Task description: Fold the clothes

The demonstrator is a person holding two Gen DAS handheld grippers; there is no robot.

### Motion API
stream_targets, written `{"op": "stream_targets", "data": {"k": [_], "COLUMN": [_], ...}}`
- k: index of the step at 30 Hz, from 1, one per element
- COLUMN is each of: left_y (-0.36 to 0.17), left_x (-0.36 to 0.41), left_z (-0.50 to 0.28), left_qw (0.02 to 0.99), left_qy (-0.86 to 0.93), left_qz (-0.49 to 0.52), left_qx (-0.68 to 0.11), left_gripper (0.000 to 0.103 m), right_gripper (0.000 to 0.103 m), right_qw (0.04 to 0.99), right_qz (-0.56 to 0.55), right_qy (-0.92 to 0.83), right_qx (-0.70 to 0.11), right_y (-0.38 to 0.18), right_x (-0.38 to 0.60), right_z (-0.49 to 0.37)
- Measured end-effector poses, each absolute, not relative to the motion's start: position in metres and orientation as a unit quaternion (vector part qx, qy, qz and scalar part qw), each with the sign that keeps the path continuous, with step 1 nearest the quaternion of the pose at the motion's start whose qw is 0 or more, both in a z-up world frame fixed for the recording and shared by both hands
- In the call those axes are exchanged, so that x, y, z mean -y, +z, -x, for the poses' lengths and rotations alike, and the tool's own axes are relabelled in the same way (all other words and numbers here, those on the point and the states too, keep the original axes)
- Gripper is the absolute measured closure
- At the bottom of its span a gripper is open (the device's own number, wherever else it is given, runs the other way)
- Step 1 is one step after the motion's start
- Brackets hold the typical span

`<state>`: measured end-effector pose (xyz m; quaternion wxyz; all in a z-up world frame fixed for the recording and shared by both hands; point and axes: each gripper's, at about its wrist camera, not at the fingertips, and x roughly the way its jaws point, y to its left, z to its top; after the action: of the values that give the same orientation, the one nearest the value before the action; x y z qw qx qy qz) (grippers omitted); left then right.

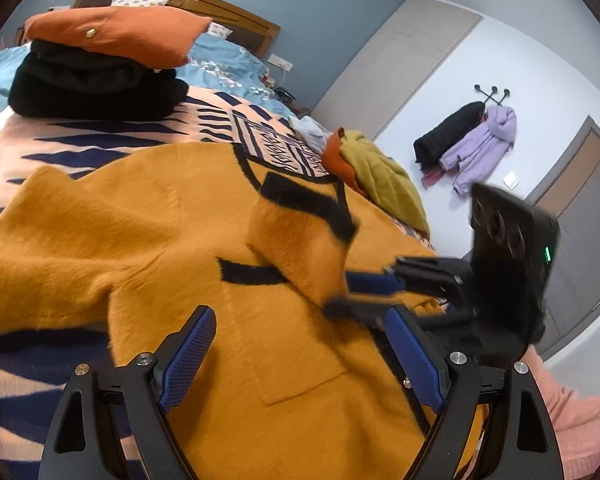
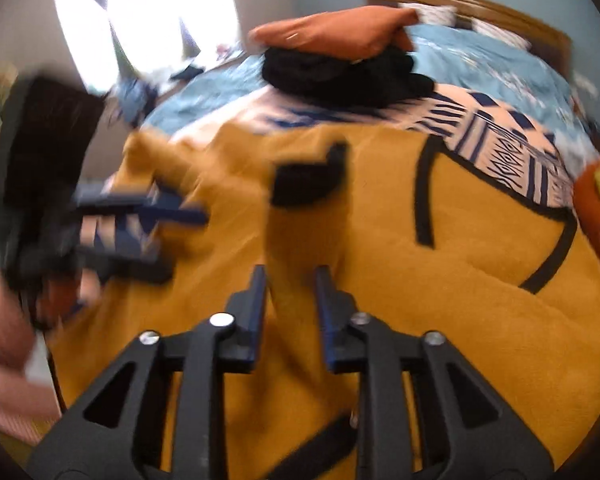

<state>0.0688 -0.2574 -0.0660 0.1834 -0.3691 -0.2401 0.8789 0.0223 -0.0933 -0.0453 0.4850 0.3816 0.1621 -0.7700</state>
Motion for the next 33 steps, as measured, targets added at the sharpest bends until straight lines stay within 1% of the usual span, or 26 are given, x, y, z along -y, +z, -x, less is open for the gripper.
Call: {"op": "stream_targets", "data": {"k": [2, 3, 7, 9, 10, 14, 15, 16, 17, 18, 19, 20, 22, 23, 24, 25, 26, 27, 33], "left_y": [-0.068, -0.07, -0.074, -0.077, -0.078, -0.08, -0.079, -0.079, -0.079, -0.079, -0.08, -0.08, -0.081, -0.081, -0.079, -0.077, -0.074, -0.07, -0.041], "left_x": [0.255, 0.253, 0.242, 0.237, 0.236, 0.23, 0.229, 0.227, 0.226, 0.225, 0.225, 0.224, 0.224, 0.226, 0.227, 0.229, 0.23, 0.231, 0.239], "left_z": [-0.065, -0.062, -0.048, -0.04, -0.038, -0.03, -0.03, -0.029, -0.028, -0.027, -0.026, -0.024, -0.022, -0.021, -0.019, -0.017, -0.015, -0.013, 0.0], "left_qw": [0.185, 0.187, 0.192, 0.191, 0.19, 0.187, 0.189, 0.19, 0.19, 0.191, 0.188, 0.181, 0.17, 0.169, 0.167, 0.166, 0.165, 0.164, 0.154], "left_qy": [0.877, 0.875, 0.869, 0.867, 0.866, 0.866, 0.866, 0.866, 0.865, 0.864, 0.864, 0.865, 0.868, 0.869, 0.871, 0.873, 0.876, 0.879, 0.898], "left_qz": [0.375, 0.378, 0.395, 0.404, 0.408, 0.419, 0.42, 0.422, 0.427, 0.431, 0.435, 0.437, 0.44, 0.439, 0.435, 0.431, 0.426, 0.42, 0.387], "left_qx": [0.238, 0.237, 0.228, 0.221, 0.217, 0.2, 0.194, 0.189, 0.183, 0.178, 0.172, 0.165, 0.154, 0.154, 0.155, 0.155, 0.155, 0.154, 0.142], "left_gripper": [0.013, 0.013, 0.013, 0.013, 0.013, 0.013, 0.016, 0.019, 0.033, 0.056, 0.063, 0.069, 0.078, 0.085, 0.086, 0.086, 0.087, 0.088, 0.089], "right_gripper": [0.066, 0.063, 0.057, 0.041, 0.039, 0.036, 0.035, 0.034, 0.034, 0.034, 0.034, 0.035, 0.054, 0.076, 0.091, 0.092, 0.096, 0.097, 0.098], "right_qw": [0.485, 0.479, 0.426, 0.406, 0.396, 0.383, 0.385, 0.388, 0.398, 0.408, 0.414, 0.42, 0.433, 0.439, 0.436, 0.432, 0.429, 0.425, 0.41], "right_qz": [-0.38, -0.379, -0.374, -0.381, -0.383, -0.396, -0.4, -0.404, -0.408, -0.41, -0.411, -0.411, -0.41, -0.408, -0.404, -0.401, -0.398, -0.394, -0.359], "right_qy": [-0.769, -0.773, -0.808, -0.817, -0.82, -0.815, -0.809, -0.804, -0.794, -0.785, -0.78, -0.775, -0.768, -0.767, -0.771, -0.774, -0.778, -0.781, -0.817], "right_qx": [-0.171, -0.171, -0.161, -0.15, -0.154, -0.181, -0.191, -0.201, -0.21, -0.22, -0.226, -0.232, -0.233, -0.228, -0.229, -0.23, -0.23, -0.23, -0.191], "right_y": [-0.045, -0.044, -0.038, -0.037, -0.037, -0.045, -0.049, -0.053, -0.058, -0.064, -0.067, -0.07, -0.072, -0.07, -0.068, -0.065, -0.063, -0.06, -0.028], "right_x": [0.079, 0.07, 0.032, 0.015, 0.012, 0.008, 0.01, 0.011, 0.014, 0.017, 0.018, 0.019, 0.017, 0.016, 0.015, 0.015, 0.014, 0.014, 0.011], "right_z": [-0.025, -0.022, 0.006, 0.028, 0.035, 0.066, 0.072, 0.077, 0.079, 0.08, 0.08, 0.08, 0.08, 0.079, 0.078, 0.077, 0.076, 0.075, 0.08]}}
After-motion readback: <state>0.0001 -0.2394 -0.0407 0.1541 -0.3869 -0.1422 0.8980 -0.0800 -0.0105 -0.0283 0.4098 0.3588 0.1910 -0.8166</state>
